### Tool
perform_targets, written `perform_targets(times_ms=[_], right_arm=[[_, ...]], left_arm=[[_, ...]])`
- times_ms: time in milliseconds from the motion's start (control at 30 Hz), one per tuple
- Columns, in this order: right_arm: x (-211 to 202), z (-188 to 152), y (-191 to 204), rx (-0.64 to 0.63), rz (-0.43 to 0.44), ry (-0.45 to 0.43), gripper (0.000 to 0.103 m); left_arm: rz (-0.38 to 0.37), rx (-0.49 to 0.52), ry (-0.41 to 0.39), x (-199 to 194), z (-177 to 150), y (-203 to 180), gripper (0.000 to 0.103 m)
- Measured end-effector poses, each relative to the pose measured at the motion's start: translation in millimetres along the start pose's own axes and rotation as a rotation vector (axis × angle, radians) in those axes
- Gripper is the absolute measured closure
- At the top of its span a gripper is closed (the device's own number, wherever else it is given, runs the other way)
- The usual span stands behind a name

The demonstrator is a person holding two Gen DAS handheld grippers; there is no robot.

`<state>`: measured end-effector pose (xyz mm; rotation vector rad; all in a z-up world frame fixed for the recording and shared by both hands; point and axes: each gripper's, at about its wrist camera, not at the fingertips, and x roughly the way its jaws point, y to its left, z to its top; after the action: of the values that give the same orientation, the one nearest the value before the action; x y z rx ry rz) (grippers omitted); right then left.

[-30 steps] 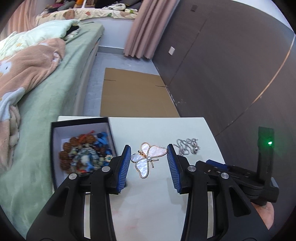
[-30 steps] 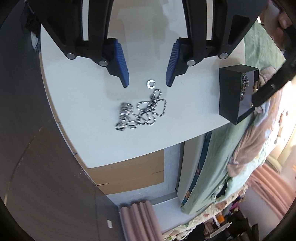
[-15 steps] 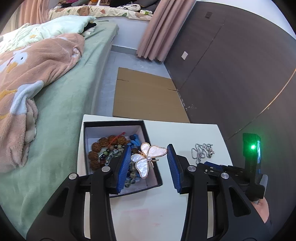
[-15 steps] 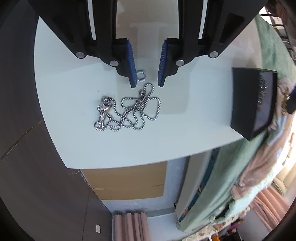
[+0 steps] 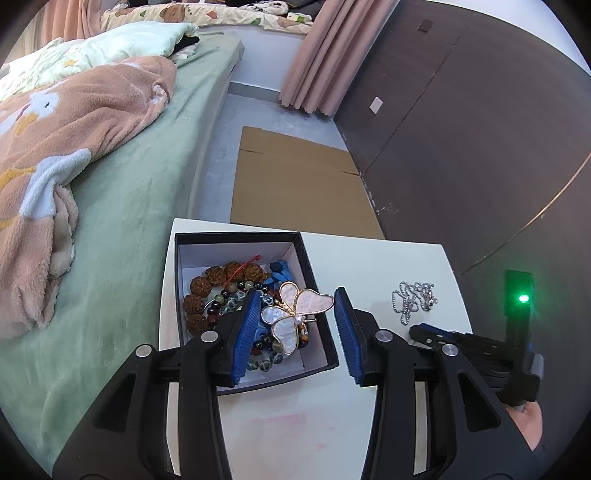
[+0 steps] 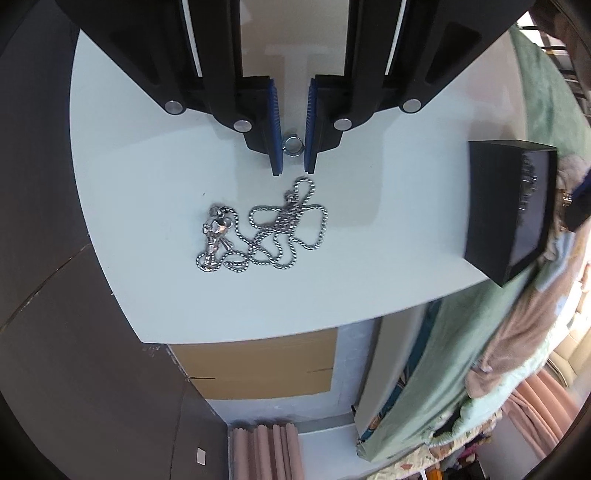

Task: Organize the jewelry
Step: 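Carry the butterfly pendant over the box while the right tool grasps the small silver ring, then release the pendant into the box while the right tool carries the ring in and releases it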

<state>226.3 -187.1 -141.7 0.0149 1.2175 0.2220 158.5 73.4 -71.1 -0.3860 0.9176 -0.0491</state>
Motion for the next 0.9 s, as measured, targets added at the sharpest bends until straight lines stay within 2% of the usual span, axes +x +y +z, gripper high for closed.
perform_targets(times_ms=[67,167,500,667,800,900], right_arm=[[-8.4,-0.1,0.2,0.015,0.044,-0.016,0.091],[-20.3,-0.4,4.1,0.019,0.102,-0.041,0.091],[-59.4,2.4,41.4,0.006,0.278,-0.162,0.091],[-73.4,6.5,66.5,-0.008,0.360,-0.217,0.091],[-74.0,11.0,85.1,-0.023,0.412,-0.219,0.091],[-72.6,16.7,103.3,-0.044,0.446,-0.218,0.091]], left_arm=[[0.007,-0.010,-0.003,-0.4,1.0,2.4,0.039],[0.018,-0.020,-0.014,-3.1,1.3,5.9,0.032],[0.067,-0.074,-0.070,-27.8,6.6,33.9,0.022],[0.081,-0.107,-0.085,-37.7,8.9,49.8,0.021],[0.096,-0.109,-0.100,-44.2,11.2,58.4,0.014],[0.116,-0.130,-0.106,-46.0,11.9,66.8,0.013]])
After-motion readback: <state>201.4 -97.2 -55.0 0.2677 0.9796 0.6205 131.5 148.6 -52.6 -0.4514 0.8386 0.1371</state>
